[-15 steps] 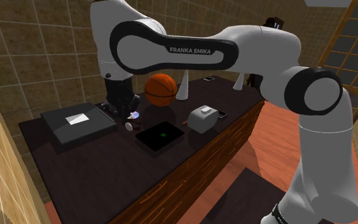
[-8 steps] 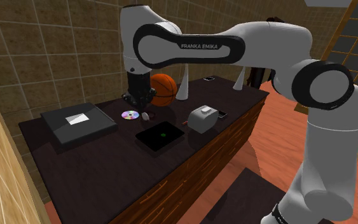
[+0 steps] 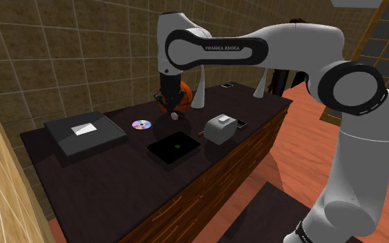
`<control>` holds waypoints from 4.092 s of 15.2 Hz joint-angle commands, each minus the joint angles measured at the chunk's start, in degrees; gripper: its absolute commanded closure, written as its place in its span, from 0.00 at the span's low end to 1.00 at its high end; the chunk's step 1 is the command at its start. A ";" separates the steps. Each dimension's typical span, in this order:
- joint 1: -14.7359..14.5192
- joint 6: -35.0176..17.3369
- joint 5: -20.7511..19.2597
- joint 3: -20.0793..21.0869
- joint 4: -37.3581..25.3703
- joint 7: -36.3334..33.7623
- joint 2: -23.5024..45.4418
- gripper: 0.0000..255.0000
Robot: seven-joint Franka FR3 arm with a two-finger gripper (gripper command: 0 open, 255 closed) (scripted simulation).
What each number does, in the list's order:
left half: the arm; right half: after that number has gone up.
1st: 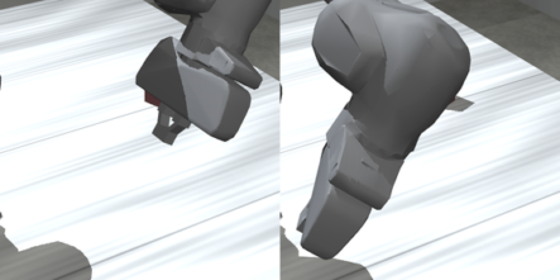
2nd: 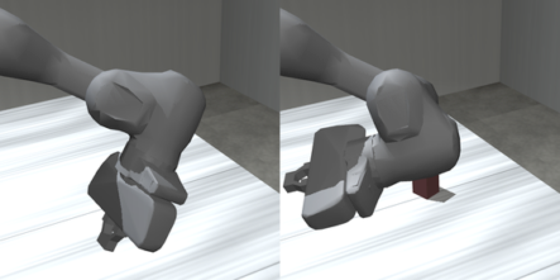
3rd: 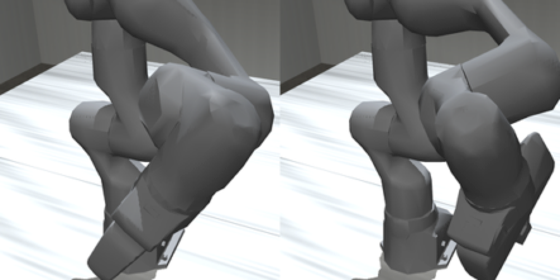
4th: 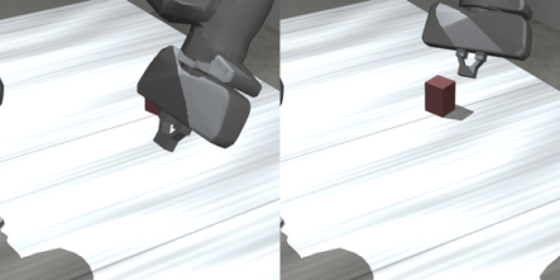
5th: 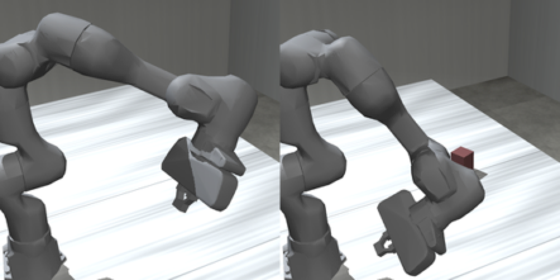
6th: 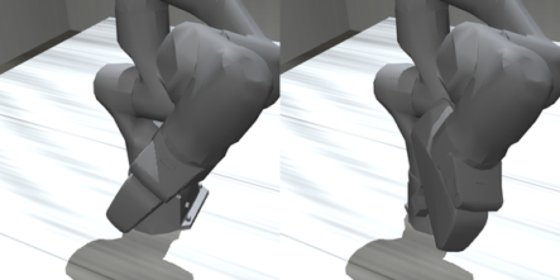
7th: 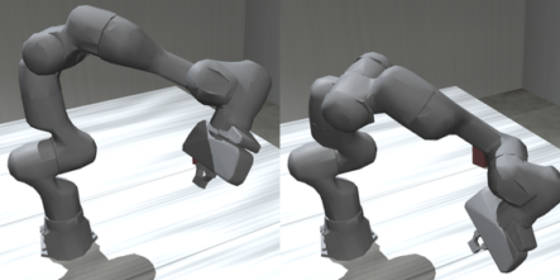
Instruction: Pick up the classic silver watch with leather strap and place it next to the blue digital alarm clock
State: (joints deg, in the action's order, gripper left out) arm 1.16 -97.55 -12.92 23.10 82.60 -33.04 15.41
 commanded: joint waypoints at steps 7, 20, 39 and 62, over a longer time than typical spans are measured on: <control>6.39 -1.14 0.89 -3.34 -0.85 9.83 0.54 1.00; 14.81 1.58 0.66 -8.28 -14.94 24.70 10.14 1.00; 17.34 -10.89 0.34 -9.15 -4.11 25.49 11.64 1.00; 17.50 -23.88 -1.41 -9.99 5.44 23.30 15.32 1.00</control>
State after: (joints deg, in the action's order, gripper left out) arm 18.66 -121.36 -14.32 13.11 87.98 -9.72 30.74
